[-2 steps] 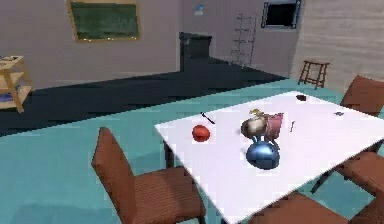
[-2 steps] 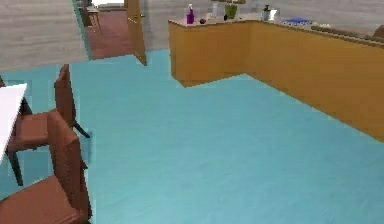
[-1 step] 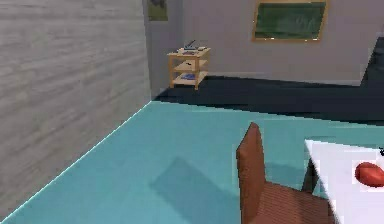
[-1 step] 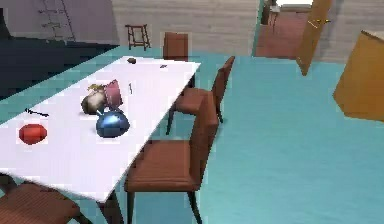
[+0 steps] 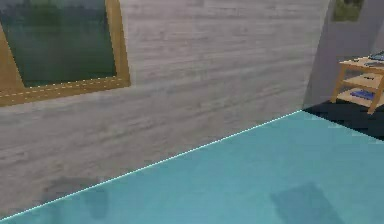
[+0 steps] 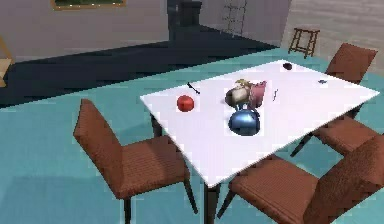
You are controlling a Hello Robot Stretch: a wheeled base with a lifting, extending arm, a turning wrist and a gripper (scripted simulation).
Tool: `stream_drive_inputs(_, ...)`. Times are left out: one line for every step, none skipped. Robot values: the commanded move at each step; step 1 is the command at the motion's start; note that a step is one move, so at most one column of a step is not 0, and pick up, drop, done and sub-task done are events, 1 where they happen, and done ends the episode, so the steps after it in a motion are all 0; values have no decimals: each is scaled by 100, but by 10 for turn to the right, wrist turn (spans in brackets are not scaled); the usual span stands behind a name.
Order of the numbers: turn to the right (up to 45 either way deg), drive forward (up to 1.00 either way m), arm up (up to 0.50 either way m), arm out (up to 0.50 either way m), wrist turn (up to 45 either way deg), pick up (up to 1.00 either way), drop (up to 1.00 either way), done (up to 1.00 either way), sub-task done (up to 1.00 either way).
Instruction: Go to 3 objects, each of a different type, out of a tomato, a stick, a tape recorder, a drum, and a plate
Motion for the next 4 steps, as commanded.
stream_drive_inputs(0, 85, 0, 0, 0, 0, 0, 0, 0)
stream_drive_inputs(450, 0, 0, 0, 0, 0, 0, 0, 0)
stream_drive_inputs(120, 0, 0, 0, 0, 0, 0, 0, 0)
stream_drive_inputs(0, 90, 0, 0, 0, 0, 0, 0, 0)
